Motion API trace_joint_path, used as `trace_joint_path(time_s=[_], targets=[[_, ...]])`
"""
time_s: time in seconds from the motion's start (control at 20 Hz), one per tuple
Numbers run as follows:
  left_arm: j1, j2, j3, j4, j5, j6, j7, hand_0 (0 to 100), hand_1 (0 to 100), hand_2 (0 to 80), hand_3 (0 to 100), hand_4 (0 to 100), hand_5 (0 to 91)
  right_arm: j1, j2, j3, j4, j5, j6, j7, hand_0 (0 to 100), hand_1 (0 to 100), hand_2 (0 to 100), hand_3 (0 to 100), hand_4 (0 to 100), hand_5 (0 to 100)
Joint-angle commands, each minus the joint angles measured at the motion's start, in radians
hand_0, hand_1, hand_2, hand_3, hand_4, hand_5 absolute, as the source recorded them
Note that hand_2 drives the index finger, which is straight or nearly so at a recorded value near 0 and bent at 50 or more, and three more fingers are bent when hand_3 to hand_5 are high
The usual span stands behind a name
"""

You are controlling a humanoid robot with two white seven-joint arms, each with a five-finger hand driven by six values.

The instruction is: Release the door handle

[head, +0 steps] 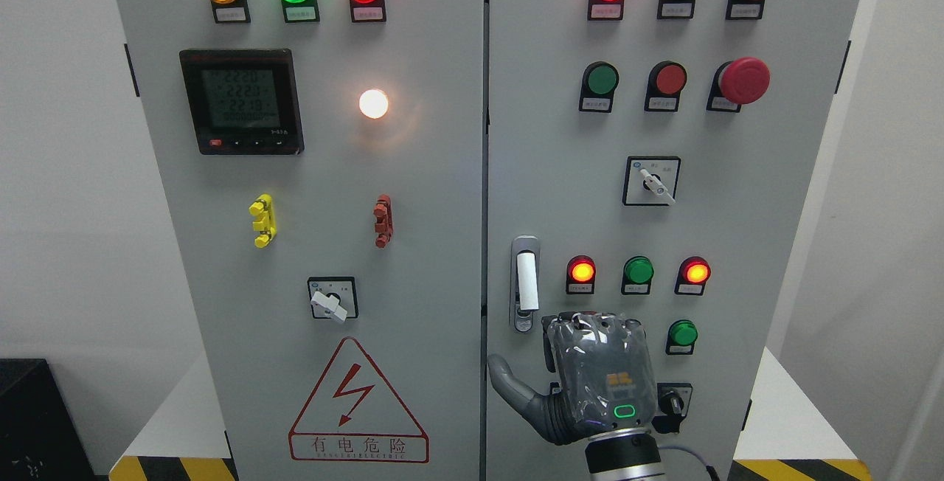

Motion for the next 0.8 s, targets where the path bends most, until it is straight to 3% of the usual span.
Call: trace_joint_path(time_s=[0.0,0.75], targets=[[0.0,0.0,-0.021,-0.02,0.0,0.0,0.0,0,0,2.2,9,1,0.0,-0.069,0.001,-0.004,0.046,-0.002,0.012,0.005,13,25,90,100,100,95],[0.0,0.0,-0.021,-0.02,0.0,0.0,0.0,0,0,2.3,9,1,0.0,-0.086,0.004,-0.038,0.069,-0.002,0.04,0.011,13,32,90,100,100,95]])
